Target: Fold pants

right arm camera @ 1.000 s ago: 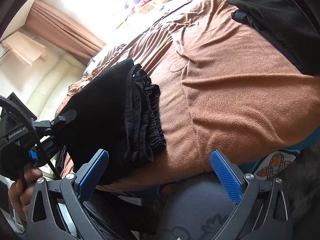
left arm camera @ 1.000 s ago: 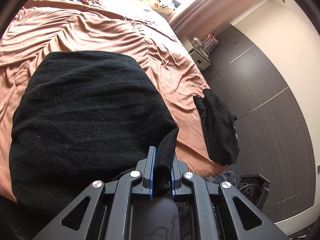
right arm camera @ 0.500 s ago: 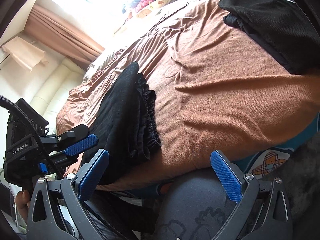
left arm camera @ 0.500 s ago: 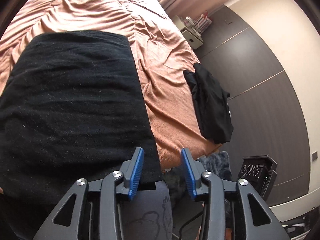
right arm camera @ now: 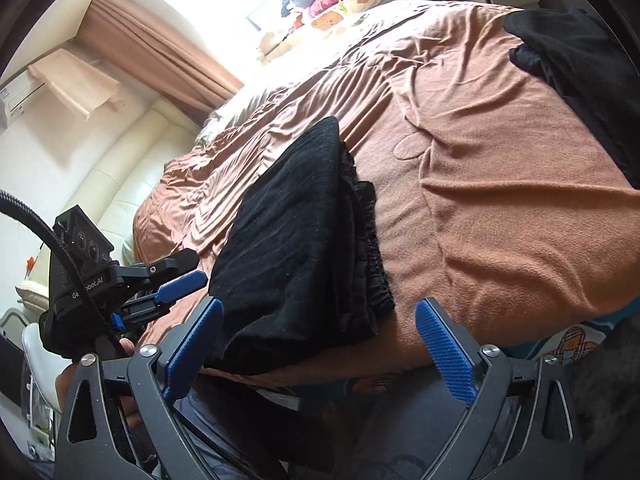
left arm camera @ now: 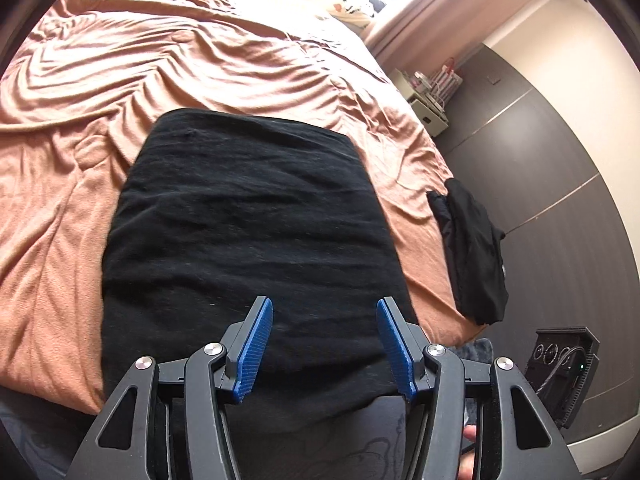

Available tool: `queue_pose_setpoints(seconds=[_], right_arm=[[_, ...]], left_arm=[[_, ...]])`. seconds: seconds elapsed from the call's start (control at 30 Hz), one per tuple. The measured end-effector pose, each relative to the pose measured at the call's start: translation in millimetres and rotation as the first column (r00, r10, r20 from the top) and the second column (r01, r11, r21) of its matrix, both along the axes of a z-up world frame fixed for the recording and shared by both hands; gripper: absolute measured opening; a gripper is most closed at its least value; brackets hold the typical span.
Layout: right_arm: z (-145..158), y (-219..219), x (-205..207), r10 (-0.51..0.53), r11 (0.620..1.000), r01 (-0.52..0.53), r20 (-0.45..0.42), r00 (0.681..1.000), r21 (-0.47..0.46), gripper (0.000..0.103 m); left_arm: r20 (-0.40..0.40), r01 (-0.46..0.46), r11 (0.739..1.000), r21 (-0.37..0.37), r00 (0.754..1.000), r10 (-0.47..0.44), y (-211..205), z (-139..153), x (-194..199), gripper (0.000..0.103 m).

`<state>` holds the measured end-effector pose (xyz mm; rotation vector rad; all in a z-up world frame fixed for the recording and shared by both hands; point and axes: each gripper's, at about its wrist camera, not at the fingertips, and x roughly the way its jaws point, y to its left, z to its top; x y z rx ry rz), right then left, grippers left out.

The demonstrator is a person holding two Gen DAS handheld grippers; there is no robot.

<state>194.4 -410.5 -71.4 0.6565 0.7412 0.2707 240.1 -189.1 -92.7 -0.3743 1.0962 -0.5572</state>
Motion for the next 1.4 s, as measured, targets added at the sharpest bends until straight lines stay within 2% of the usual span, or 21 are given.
queue_pose_setpoints(seconds=[0.07,0.13,0.2,0.27,0.3,0.33,0.5,0.67,0.8,0.97,1.13,1.27,1.4], right_arm=[[-1.5,8.7,9.1,0.019,1.0,-0.019,-0.014,1.0,-0.014,0.086],[-1.6,19.0,17.9,0.037,0.998,-0.038,-0.026,0.999,-0.041,0.071],[-1.5,26.5,24.5,0.049,0.997,-0.051,-0.033,0.998,-0.054,0.061],[-1.1,32.7,29.1,0.054,0.995,-0.057,-0.036,0.998,-0.077,0.045],[-2.1,35.0,31.6,0.055,0.994,-0.059,-0.041,0.998,-0.095,0.029],[-3.3,36.7,33.8,0.049,0.992,-0.055,-0.051,0.998,-0.117,0.022],[-6.6,40.6,36.5,0.046,0.987,-0.054,-0.052,0.998,-0.154,0.015],[-28.0,41.2,37.7,0.033,0.987,-0.047,-0.091,0.995,-0.151,0.013],[-45.0,38.1,37.6,0.025,0.993,-0.037,-0.096,0.995,-0.117,0.012],[-47.7,35.7,35.1,0.02,0.995,-0.029,-0.096,0.995,-0.093,0.012],[-31.5,29.0,37.8,0.056,0.998,-0.059,-0.12,0.991,-0.024,0.013],[1.9,35.0,44.8,0.075,0.989,-0.084,-0.073,0.995,-0.125,0.016],[4.8,33.8,63.8,0.086,0.984,-0.1,-0.097,0.992,-0.15,0.016]], left_arm=[[-0.004,-0.035,0.999,-0.005,0.999,0.035,16.0,-5.5,3.1,0.057],[-0.001,-0.071,0.997,-0.001,0.997,0.071,32.5,-11.3,5.7,0.057],[-0.001,-0.105,0.994,0.009,0.994,0.105,45.1,-16.5,9.4,0.057],[-0.012,-0.132,0.991,0.014,0.991,0.132,58.6,-23.7,12.8,0.057],[-0.02,-0.146,0.989,0.02,0.989,0.146,65.3,-28.0,14.7,0.057],[-0.028,-0.159,0.987,0.027,0.987,0.16,71.7,-32.8,16.5,0.057],[-0.077,-0.197,0.978,0.074,0.976,0.203,92.6,-60.6,23.2,0.057],[-0.125,-0.2,0.979,0.051,0.971,0.205,92.3,-79.5,22.0,0.057],[-0.109,-0.177,0.982,0.068,0.977,0.184,84.0,-72.5,18.1,0.057],[-0.075,-0.148,0.986,0.083,0.985,0.154,73.8,-54.8,14.8,0.057],[-0.115,-0.166,0.983,0.08,0.978,0.174,84.6,-62.4,27.1,0.057],[-0.12,-0.197,0.977,0.078,0.971,0.205,97.5,-68.2,36.0,0.06],[-0.12,-0.192,0.979,0.063,0.973,0.198,98.6,-70.6,44.5,0.06]])
